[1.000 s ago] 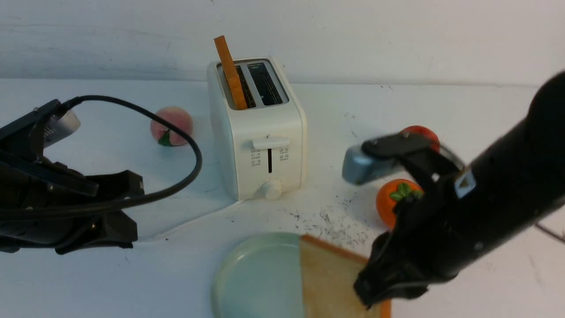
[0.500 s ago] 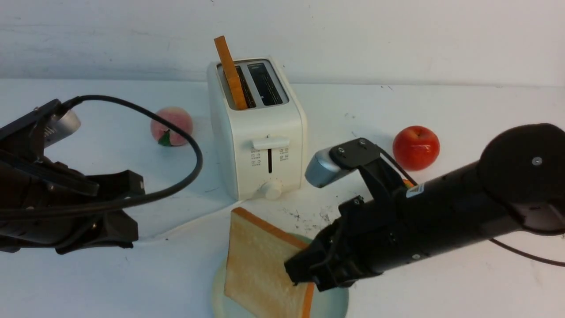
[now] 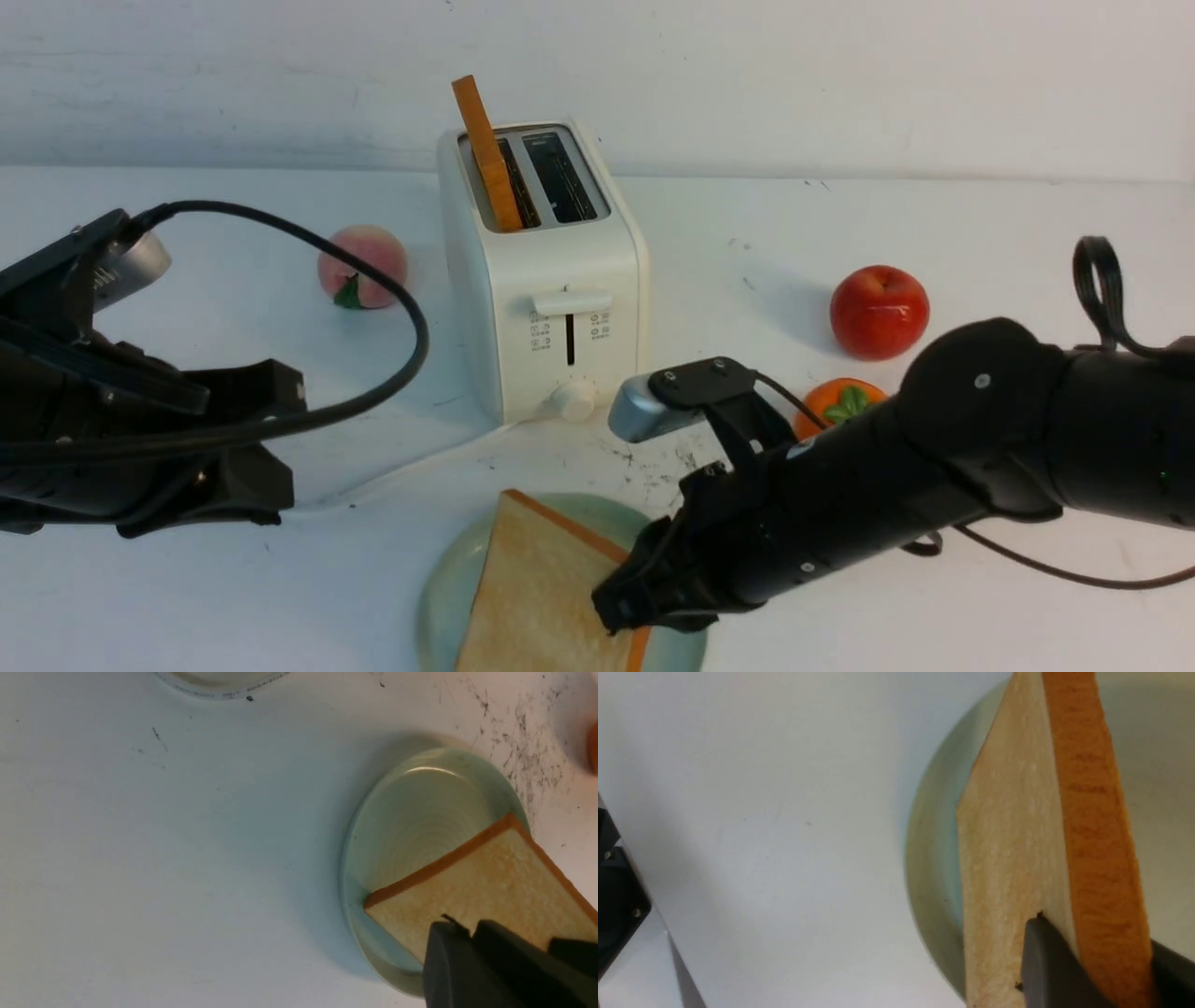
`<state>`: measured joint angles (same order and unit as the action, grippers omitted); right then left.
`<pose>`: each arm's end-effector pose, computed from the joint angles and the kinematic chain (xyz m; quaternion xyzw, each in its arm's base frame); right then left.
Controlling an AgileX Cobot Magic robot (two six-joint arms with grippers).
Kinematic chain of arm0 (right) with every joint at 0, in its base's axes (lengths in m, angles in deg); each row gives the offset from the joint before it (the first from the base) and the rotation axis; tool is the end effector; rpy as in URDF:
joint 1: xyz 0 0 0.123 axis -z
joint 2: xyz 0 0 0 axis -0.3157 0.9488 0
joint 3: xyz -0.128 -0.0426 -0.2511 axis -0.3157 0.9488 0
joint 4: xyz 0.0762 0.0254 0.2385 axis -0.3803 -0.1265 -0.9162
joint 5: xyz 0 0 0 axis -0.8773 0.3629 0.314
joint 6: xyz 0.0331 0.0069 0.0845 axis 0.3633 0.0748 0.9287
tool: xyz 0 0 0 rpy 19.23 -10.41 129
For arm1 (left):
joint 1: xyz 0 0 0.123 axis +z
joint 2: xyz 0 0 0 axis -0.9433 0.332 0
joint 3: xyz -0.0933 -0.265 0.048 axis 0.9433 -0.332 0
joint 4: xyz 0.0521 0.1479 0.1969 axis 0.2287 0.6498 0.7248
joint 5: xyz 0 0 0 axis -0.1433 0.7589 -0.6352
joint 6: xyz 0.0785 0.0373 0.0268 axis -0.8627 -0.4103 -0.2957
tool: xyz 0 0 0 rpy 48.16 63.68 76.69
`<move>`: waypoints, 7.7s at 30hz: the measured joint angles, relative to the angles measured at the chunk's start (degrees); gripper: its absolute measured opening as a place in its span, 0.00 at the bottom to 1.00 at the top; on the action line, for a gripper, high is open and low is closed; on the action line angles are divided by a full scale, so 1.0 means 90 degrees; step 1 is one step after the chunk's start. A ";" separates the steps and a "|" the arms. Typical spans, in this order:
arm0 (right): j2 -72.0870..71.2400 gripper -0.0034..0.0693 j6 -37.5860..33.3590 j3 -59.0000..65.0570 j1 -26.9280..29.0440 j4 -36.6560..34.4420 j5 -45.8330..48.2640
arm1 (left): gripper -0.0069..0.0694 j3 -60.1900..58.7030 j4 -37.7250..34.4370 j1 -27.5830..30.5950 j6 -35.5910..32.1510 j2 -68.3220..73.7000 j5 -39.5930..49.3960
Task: Take toasted bread from bread machine on white table place on plate.
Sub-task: 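Place the held slice of bread on top of the slice on the plate with the right gripper, then reach for a toast slice standing in the toaster with the left gripper, then place the slice of bread on the plate with the left gripper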
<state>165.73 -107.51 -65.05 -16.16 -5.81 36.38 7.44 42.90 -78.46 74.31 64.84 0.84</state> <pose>0.2529 0.2253 0.2114 -0.2962 0.8774 0.3171 0.2045 0.2163 -0.0580 0.2995 -0.1311 0.9377 -0.2316 0.2234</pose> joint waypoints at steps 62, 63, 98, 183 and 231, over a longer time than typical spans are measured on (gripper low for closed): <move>-0.5569 0.02 0.6055 0.0037 0.2660 0.6961 0.3998 | 0.08 0.2286 -0.2520 0.0000 -0.2148 0.1862 0.0512; -0.5569 0.02 0.6055 0.0037 0.2660 0.6961 0.3998 | 0.07 0.2496 -0.2344 0.0000 -0.2021 0.2015 0.0628; -0.5569 0.05 0.6079 0.0037 0.2660 0.6740 0.3749 | 0.59 0.6545 0.5642 -0.2413 0.3632 0.4993 -0.0005; -0.5569 0.15 0.6079 0.1064 0.2660 0.6575 0.2731 | 0.22 0.0350 -0.2136 -0.2413 -0.1704 0.1959 -0.1683; -0.5569 0.21 0.6084 0.1068 0.2660 0.6447 0.2753 | 0.78 0.0377 -0.0741 -0.2413 -0.1896 0.2738 -0.2173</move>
<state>115.60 -52.75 -55.44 7.78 52.21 61.16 10.83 36.23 -100.18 57.24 89.48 -18.72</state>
